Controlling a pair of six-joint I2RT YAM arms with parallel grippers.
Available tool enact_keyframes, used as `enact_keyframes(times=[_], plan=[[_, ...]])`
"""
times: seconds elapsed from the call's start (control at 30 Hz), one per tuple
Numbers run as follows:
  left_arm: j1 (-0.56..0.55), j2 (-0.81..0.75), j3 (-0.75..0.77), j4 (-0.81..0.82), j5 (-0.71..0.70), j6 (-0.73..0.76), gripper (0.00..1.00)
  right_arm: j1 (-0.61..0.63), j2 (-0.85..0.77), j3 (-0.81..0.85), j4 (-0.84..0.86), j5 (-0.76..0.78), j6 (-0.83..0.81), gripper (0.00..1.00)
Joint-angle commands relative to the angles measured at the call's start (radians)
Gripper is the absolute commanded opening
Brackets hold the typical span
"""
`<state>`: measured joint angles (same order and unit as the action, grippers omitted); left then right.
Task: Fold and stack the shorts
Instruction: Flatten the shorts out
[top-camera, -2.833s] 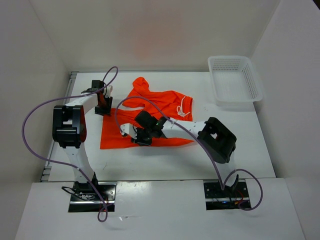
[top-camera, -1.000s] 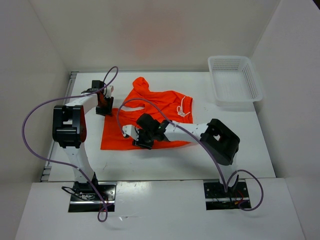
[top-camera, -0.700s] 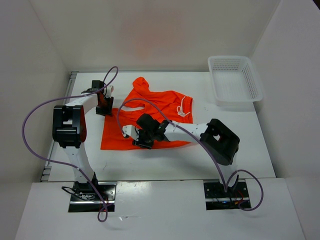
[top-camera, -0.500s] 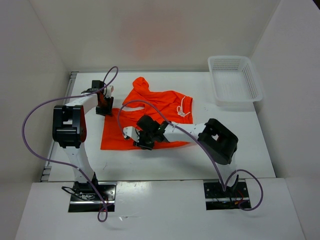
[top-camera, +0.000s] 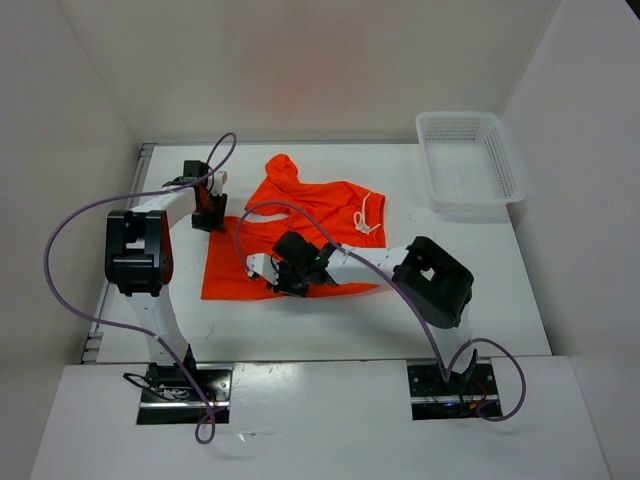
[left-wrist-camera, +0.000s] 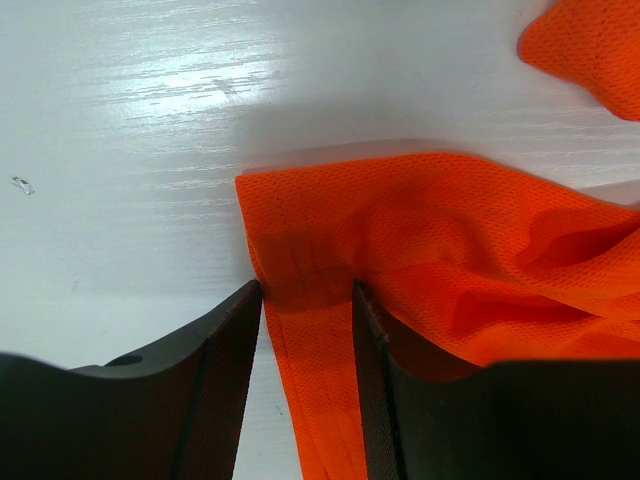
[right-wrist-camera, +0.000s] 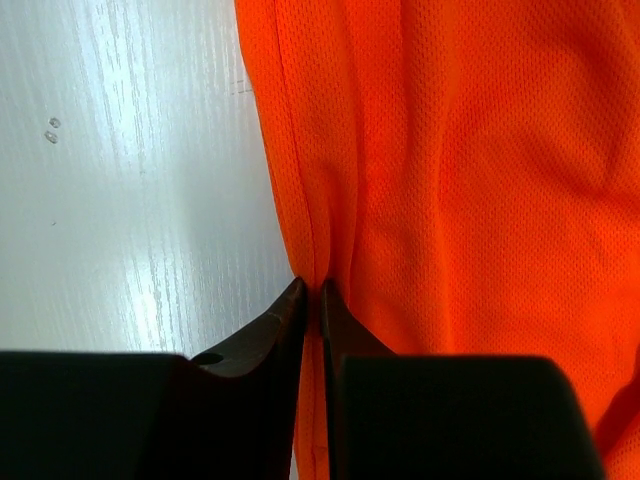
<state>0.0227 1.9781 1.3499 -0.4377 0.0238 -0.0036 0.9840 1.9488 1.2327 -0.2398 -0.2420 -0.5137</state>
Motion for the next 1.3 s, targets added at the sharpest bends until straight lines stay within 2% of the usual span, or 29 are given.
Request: enact_keyframes(times=[0.0,0.2,0.4,0.53,0.63,0.7,0.77,0.8,0.83,0.87,0.9,1.03,1.07,1.17,1.2,1.27], plan=[[-0.010,0.061,-0.043,-0.067,-0.004,0.004,0.49,0.012,-0.031,-0.022,0.022,0.001,-0.003,0.14],[-0.010,0.079,-0.023,-0.058,-0.038,0.004,0.49,0.012,-0.146,-0.042,-0.056,-0.031,-0.069,0.13],[-0.020,0.100,0.008,-0.058,-0.056,0.004,0.49,0.012,-0.214,-0.131,-0.119,-0.128,-0.130,0.12],[-0.029,0.100,0.008,-0.058,-0.067,0.004,0.49,0.012,-0.237,-0.164,-0.128,-0.204,-0.169,0.25],[-0.040,0.100,0.008,-0.058,-0.087,0.004,0.49,0.012,-0.217,-0.164,-0.138,-0.247,-0.178,0.30],[-0.040,0.100,0.008,-0.058,-0.096,0.004,0.49,0.012,-0.217,-0.164,-0.138,-0.272,-0.187,0.40],[-0.049,0.100,-0.003,-0.058,-0.096,0.004,0.49,0.012,-0.226,-0.173,-0.138,-0.251,-0.187,0.44],[-0.049,0.100,-0.003,-0.058,-0.096,0.004,0.49,0.012,-0.235,-0.173,-0.103,-0.223,-0.098,0.44],[-0.049,0.090,-0.015,-0.058,-0.105,0.004,0.49,-0.001,-0.260,-0.173,-0.087,-0.171,-0.051,0.37],[-0.049,0.081,-0.015,-0.067,-0.105,0.004,0.49,-0.016,-0.277,-0.161,-0.078,-0.171,-0.007,0.35],[-0.049,0.058,-0.026,-0.078,-0.093,0.004,0.49,-0.042,-0.293,-0.160,-0.078,-0.160,0.091,0.35],[-0.049,-0.050,-0.006,-0.114,-0.070,0.004,0.51,-0.217,-0.335,-0.136,-0.096,-0.047,0.253,0.35],[-0.049,-0.099,0.018,-0.130,-0.070,0.004,0.51,-0.228,-0.347,-0.151,-0.096,0.063,0.253,0.28],[-0.049,-0.204,0.029,-0.200,-0.056,0.004,0.51,-0.281,-0.335,-0.191,-0.119,0.234,0.215,0.16],[-0.069,-0.232,0.029,-0.243,-0.047,0.004,0.51,-0.307,-0.323,-0.191,-0.136,0.234,0.215,0.16],[-0.096,-0.316,-0.078,-0.291,-0.047,0.004,0.49,-0.382,-0.301,-0.205,-0.211,0.210,0.143,0.16]])
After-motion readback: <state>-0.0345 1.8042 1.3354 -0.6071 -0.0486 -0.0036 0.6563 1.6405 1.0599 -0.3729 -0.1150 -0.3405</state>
